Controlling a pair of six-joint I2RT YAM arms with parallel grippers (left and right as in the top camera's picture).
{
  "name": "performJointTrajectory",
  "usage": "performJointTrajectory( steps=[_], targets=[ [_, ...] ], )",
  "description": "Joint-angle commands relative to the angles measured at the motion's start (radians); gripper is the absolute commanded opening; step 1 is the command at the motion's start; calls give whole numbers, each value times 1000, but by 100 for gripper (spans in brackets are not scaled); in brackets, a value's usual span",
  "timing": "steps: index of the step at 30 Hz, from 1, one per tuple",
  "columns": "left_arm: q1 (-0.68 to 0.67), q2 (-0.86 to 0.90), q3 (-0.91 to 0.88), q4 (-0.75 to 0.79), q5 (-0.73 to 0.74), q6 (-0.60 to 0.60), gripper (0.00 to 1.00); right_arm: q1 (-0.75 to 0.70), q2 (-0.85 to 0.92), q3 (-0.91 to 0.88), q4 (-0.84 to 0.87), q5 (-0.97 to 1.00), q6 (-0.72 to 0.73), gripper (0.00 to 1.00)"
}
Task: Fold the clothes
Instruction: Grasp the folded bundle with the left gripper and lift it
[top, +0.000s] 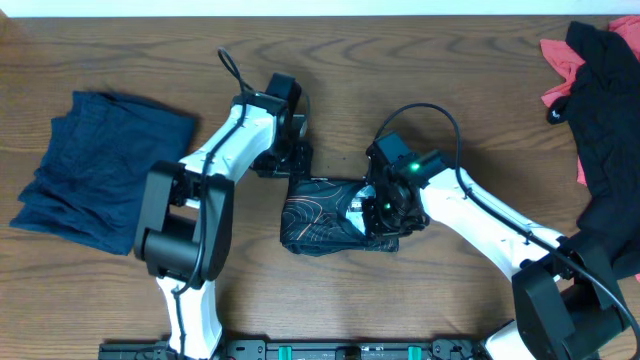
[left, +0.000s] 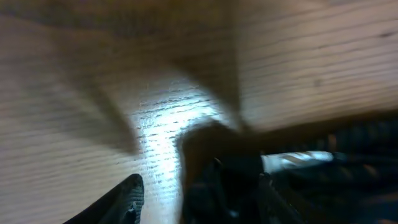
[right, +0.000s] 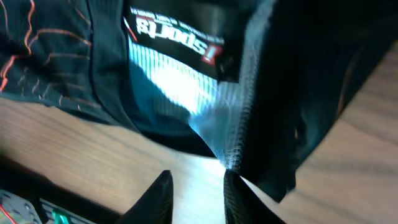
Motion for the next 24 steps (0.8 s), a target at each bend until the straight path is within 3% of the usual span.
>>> performJointTrajectory(
  steps=[1, 9, 15, 18, 24],
  targets=[
    [2, 2, -6, -23, -14, 19, 53, -8, 9, -65, 47, -10, -11, 27],
    [2, 2, -43, -142, -99, 6, 48, -70, 14, -162, 132, 157, 19, 30],
    [1, 2, -72, -285, -68, -196, 49, -183, 14, -166, 274, 278, -12, 28],
    [1, -6, -72, -332, -32, -269, 55, -232, 14, -161, 362, 277, -23, 28],
    [5, -98, -68, -291, -22, -278, 56, -275, 13, -107, 308, 279, -103, 39]
  ],
)
